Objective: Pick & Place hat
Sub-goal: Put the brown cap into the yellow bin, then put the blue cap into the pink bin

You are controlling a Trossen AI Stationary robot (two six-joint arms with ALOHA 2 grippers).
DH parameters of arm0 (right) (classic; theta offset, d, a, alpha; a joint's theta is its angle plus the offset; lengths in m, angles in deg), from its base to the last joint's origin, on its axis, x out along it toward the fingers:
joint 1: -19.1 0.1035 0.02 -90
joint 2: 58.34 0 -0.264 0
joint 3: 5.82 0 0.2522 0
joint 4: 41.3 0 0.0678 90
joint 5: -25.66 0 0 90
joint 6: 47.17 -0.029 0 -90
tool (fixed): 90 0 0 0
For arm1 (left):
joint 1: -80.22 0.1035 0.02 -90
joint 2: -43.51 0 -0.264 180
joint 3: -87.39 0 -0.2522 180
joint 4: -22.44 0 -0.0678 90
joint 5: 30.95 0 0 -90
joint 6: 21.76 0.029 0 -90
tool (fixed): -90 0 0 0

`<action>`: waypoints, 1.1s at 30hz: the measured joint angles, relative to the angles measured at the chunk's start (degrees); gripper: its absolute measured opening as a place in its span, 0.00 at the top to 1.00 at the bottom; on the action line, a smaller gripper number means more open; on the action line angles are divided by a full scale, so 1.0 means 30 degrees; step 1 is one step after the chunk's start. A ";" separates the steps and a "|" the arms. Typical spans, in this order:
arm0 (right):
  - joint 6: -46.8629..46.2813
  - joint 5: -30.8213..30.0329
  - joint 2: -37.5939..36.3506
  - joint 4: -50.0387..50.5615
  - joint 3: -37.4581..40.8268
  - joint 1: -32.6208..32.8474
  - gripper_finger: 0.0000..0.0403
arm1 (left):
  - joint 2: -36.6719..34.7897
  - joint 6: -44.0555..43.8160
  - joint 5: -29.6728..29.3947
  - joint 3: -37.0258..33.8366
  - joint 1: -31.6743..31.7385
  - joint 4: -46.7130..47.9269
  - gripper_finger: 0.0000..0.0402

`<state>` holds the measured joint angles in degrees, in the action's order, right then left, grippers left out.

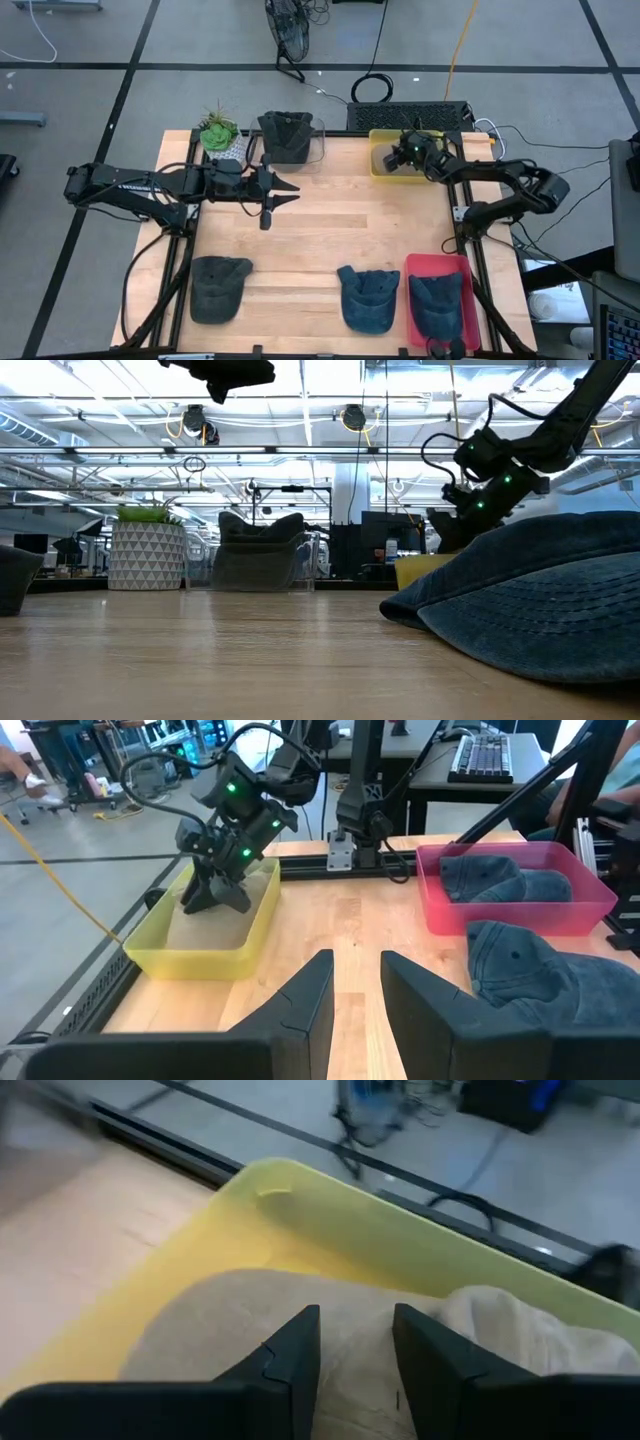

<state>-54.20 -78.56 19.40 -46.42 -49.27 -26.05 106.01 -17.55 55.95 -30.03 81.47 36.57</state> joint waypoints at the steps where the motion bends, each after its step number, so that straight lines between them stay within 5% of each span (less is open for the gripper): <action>1: 0.0133 -0.0405 -0.0036 0.0102 0.0007 -0.0127 0.73 | 0.0000 0.0008 0.0001 0.0000 0.0000 0.0006 0.76; 21: 0.0474 -0.0161 0.0384 -0.0125 0.0881 -0.0558 0.73 | 0.0000 0.0138 0.0001 0.0000 0.0095 -0.0030 0.76; 33: 0.1776 -0.0254 -0.4281 0.0024 0.0936 0.1235 0.73 | 0.0000 0.0174 0.0007 0.0000 0.0095 -0.0009 0.76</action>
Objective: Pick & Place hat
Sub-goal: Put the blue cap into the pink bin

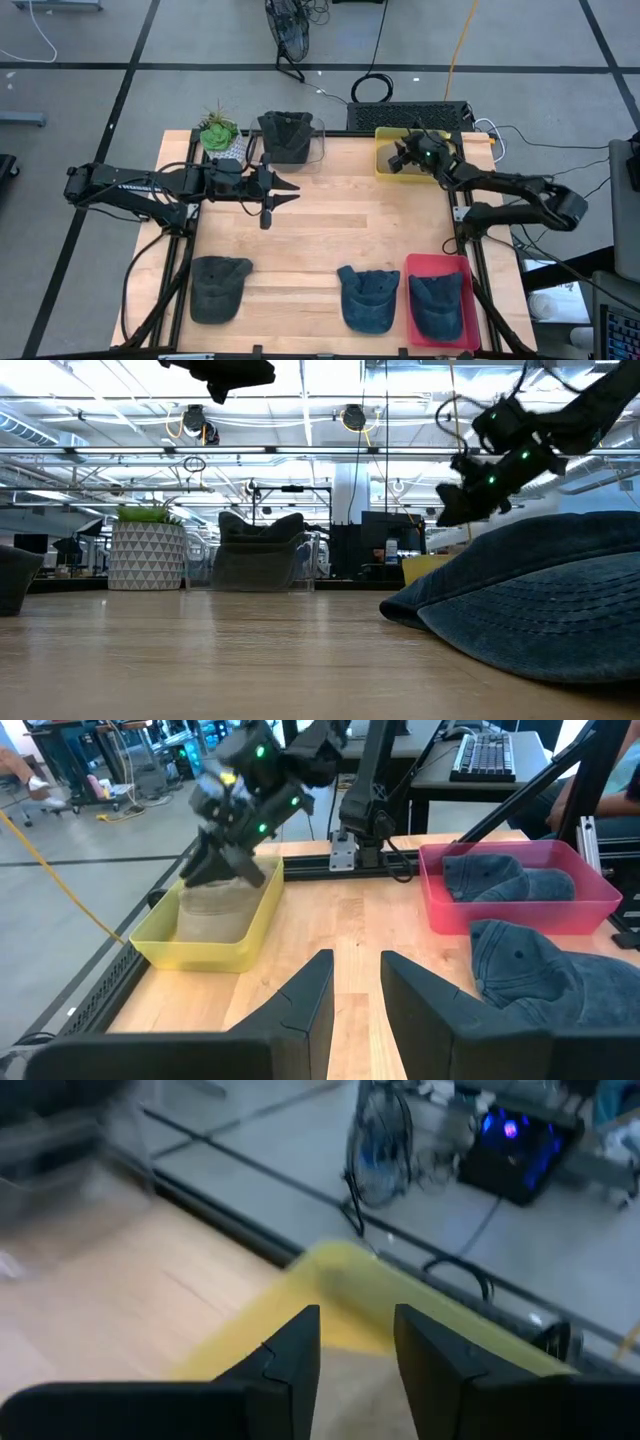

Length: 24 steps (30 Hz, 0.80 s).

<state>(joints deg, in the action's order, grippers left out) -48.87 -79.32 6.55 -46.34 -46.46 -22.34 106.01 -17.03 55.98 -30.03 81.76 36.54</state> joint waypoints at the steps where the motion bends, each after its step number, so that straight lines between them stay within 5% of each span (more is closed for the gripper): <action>1: 0.0009 -0.0002 -0.0504 0.0189 -0.0004 0.0177 0.73 | 0.0000 -0.0013 0.0001 0.0000 0.0000 0.0009 0.76; 10: -0.0112 0.0075 -0.5177 0.1645 -0.0004 0.2598 0.73 | 0.0000 -0.0102 0.0008 0.0000 0.0000 0.0009 0.76; 18: -0.0843 0.3073 -0.6143 0.3009 -0.0025 0.6498 0.73 | 0.0000 -0.0538 0.0176 0.0000 -0.0063 -0.0013 0.76; 24: -0.1311 0.3055 -0.5858 0.5415 -0.0033 0.9452 0.73 | 0.0843 -0.0807 0.5057 0.0007 -0.0962 -0.1164 0.76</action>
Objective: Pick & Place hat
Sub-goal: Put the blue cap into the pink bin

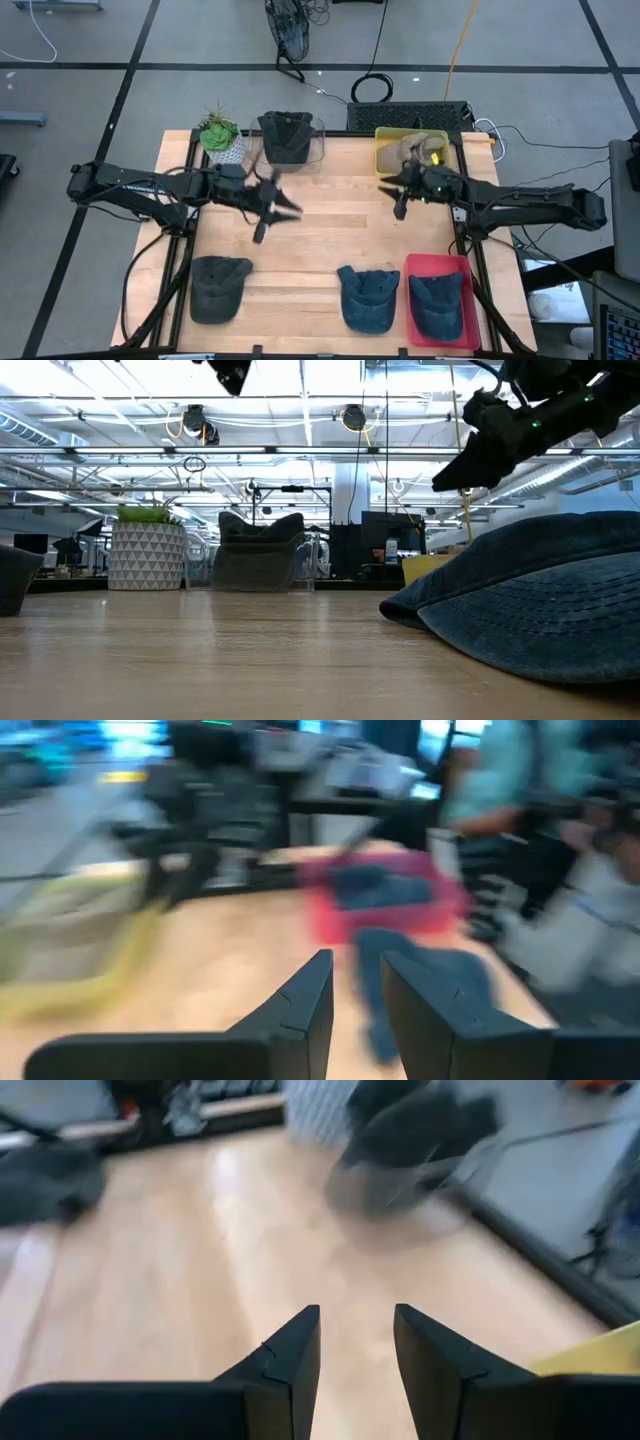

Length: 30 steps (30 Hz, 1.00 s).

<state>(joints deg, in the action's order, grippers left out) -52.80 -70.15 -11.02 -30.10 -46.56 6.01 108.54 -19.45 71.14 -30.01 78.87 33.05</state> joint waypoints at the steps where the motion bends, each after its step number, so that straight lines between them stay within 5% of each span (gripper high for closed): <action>1: -0.0185 -0.0019 -0.0018 0.0334 0.0000 0.0451 0.73 | 0.0279 0.0299 0.0503 -0.0001 -0.0301 -0.0309 0.76; 6: -0.0911 -0.0039 -0.0009 0.0933 0.0000 0.2607 0.73 | 0.1666 0.0794 0.0280 0.0007 -0.1532 -0.1338 0.76; 11: -0.1491 -0.0631 0.0001 0.0921 0.0000 0.4898 0.73 | 0.1969 -0.1080 -0.0520 0.0000 -0.3030 0.1110 0.76; 22: -0.4249 -0.1178 0.2245 0.0229 -0.0472 1.0595 0.73 | 0.1904 -0.3064 -0.7959 0.0000 -0.7981 0.2134 0.76; 30: -0.4412 -0.2052 0.5694 0.0871 -0.3306 1.3523 0.73 | 0.1904 -0.4320 -0.8582 0.0000 -0.9404 0.2512 0.76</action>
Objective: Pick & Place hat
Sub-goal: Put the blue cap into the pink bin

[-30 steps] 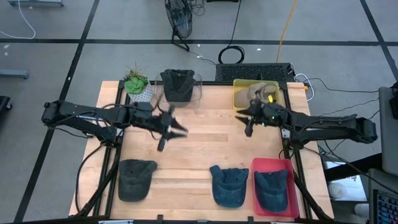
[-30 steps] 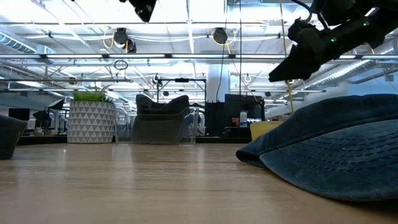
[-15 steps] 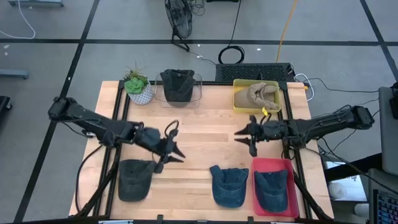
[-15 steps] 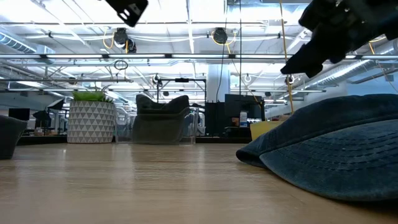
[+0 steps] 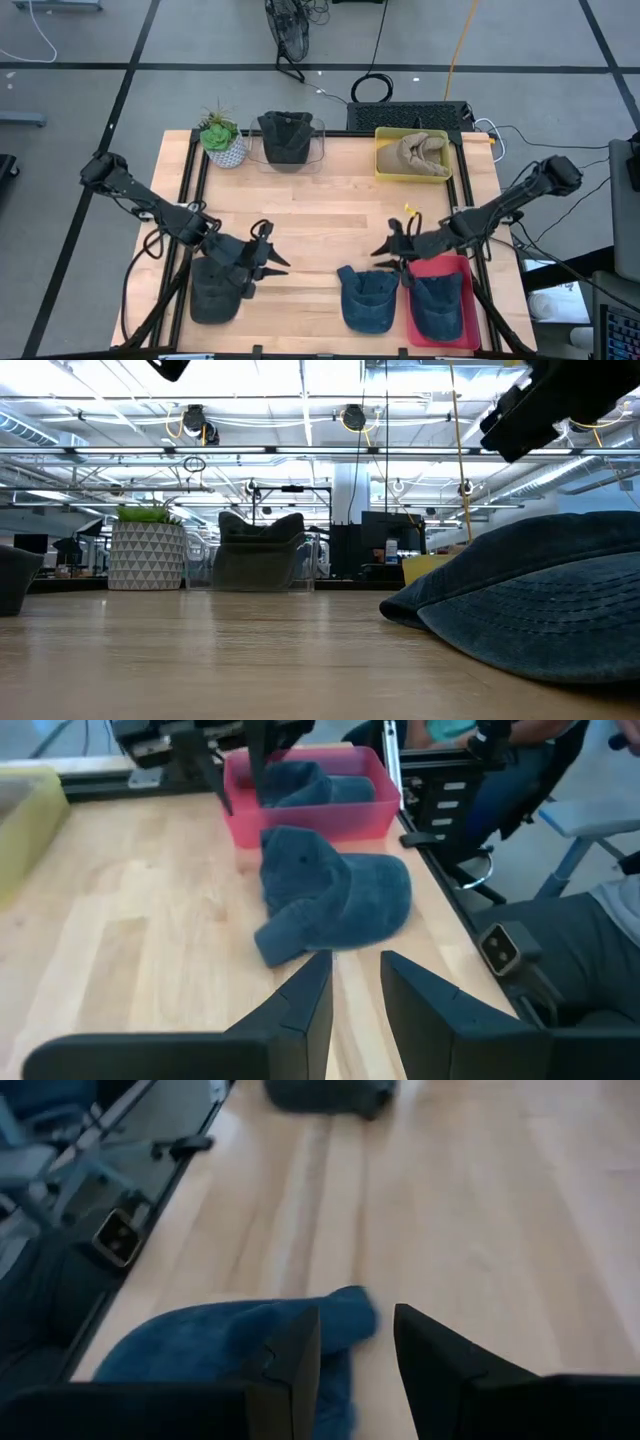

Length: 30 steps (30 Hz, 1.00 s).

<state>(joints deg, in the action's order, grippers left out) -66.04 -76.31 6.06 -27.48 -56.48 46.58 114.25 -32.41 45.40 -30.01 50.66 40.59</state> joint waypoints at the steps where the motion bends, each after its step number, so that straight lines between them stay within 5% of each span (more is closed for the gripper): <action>1: -0.0055 -0.0007 0.0431 0.0354 -0.0457 0.0224 0.73 | 0.0000 -0.0078 -0.0010 0.0000 -0.0098 0.0097 0.76; 13: -0.3222 0.1554 0.5236 0.3759 -0.5104 0.1954 0.64 | 0.0029 -0.0052 -0.0029 0.0000 -0.0249 0.0293 0.76; 20: -0.5673 0.2528 0.7300 0.4173 -0.5437 0.2251 0.53 | 0.0043 0.0138 -0.0022 0.0000 -0.0249 0.0879 0.76; 30: -0.5518 0.2549 0.8190 0.3846 -0.5437 0.2539 0.55 | 0.0044 0.1722 0.0007 0.0000 0.0009 0.1130 0.76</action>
<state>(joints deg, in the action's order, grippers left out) -82.59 -68.66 30.63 -15.95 -72.79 54.20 114.38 -27.25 45.42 -30.01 50.69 43.98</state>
